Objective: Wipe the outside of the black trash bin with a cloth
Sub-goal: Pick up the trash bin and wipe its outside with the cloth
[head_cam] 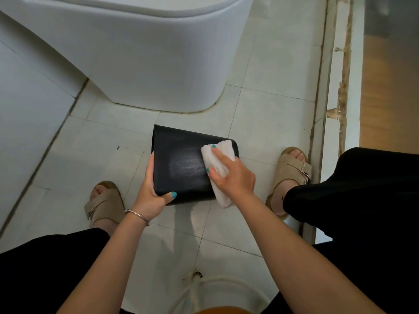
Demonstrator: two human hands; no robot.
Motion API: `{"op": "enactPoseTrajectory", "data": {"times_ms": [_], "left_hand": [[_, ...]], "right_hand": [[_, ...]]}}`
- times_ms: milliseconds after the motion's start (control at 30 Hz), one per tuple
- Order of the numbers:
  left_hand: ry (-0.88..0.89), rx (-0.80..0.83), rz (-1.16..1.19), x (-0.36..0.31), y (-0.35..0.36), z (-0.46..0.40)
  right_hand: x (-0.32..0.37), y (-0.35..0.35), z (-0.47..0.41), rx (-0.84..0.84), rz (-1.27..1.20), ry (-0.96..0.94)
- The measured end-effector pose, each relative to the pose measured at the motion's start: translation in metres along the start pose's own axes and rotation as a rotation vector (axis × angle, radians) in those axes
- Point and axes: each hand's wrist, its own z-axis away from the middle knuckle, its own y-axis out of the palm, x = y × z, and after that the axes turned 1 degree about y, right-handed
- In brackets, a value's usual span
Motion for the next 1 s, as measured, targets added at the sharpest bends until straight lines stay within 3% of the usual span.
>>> {"op": "enactPoseTrajectory", "data": {"times_ms": [167, 267, 600, 1000], "left_hand": [[0.021, 0.021, -0.034, -0.009, 0.006, -0.003], [0.035, 0.049, -0.041, -0.012, 0.01, -0.004], [0.056, 0.054, 0.013, -0.012, 0.009, 0.0], [0.03, 0.002, 0.009, -0.015, 0.008, -0.002]], "right_hand": [[-0.011, -0.002, -0.004, -0.031, -0.079, 0.195], [0.001, -0.001, 0.0, -0.045, -0.124, 0.2], [0.064, -0.007, 0.006, 0.095, -0.077, -0.236], [-0.023, -0.014, -0.009, 0.001, -0.137, 0.212]]}}
